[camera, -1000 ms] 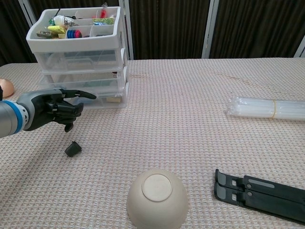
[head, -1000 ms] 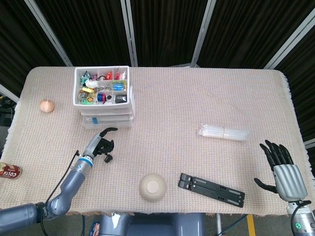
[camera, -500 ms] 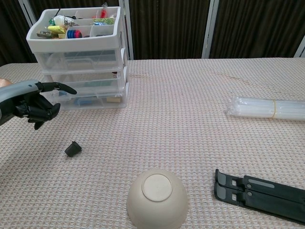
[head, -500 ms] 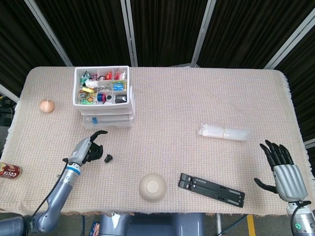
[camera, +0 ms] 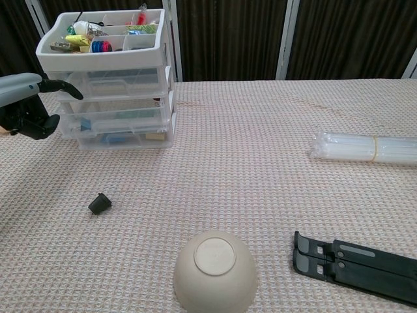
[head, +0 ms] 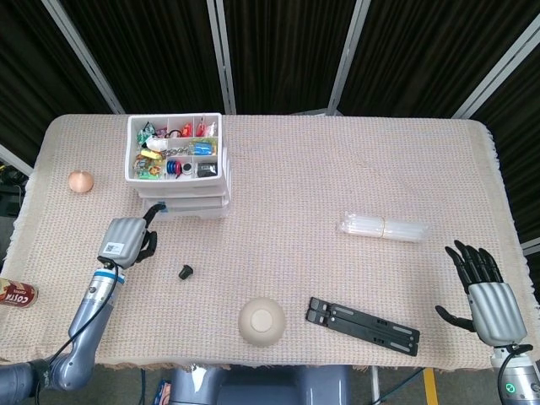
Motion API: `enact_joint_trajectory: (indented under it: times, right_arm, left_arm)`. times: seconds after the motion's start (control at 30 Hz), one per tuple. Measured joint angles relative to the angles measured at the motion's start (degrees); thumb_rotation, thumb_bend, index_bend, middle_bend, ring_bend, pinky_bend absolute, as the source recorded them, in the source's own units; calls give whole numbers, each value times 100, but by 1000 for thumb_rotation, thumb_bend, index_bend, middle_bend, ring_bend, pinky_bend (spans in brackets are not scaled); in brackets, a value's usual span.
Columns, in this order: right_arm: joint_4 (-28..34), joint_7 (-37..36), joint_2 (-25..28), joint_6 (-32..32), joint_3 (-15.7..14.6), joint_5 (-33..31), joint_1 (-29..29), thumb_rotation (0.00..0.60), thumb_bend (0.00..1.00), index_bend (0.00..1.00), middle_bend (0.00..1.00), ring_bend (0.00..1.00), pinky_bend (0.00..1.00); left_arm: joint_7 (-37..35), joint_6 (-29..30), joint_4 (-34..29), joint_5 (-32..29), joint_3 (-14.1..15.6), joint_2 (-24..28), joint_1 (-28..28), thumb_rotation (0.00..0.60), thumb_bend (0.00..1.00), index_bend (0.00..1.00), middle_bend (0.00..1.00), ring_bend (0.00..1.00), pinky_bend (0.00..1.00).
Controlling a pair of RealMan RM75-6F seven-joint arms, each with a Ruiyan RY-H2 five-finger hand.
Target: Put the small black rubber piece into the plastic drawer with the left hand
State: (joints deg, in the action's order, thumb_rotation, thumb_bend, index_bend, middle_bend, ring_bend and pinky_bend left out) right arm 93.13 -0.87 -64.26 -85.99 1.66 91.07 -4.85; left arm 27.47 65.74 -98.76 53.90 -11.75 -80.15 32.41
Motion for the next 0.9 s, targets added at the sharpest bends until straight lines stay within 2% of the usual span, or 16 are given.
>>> enact_joint_trajectory:
  times: [0.2, 0.5, 0.77, 0.9]
  right_arm:
    - [4, -10, 3, 10, 0, -6, -2, 600, 63, 65, 0, 0, 0]
    - [5, -13, 6, 8, -1, 0, -2, 600, 63, 65, 0, 0, 0]
    - [8, -15, 9, 6, -2, 0, 1, 600, 63, 64, 0, 0, 0]
    - [9, -16, 7, 13, -3, 1, -2, 600, 63, 64, 0, 0, 0]
  left_arm:
    - [303, -63, 15, -855, -229, 19, 236, 600, 671, 165, 969, 881, 706]
    - [442, -238, 115, -1550, -311, -58, 436, 600, 676, 237, 970, 881, 706]
    - [372, -238, 23, -1628, -246, -46, 468, 600, 689, 377, 970, 881, 707]
    - [300, -236, -89, -1574, -185, 3, 443, 600, 691, 389, 971, 881, 707]
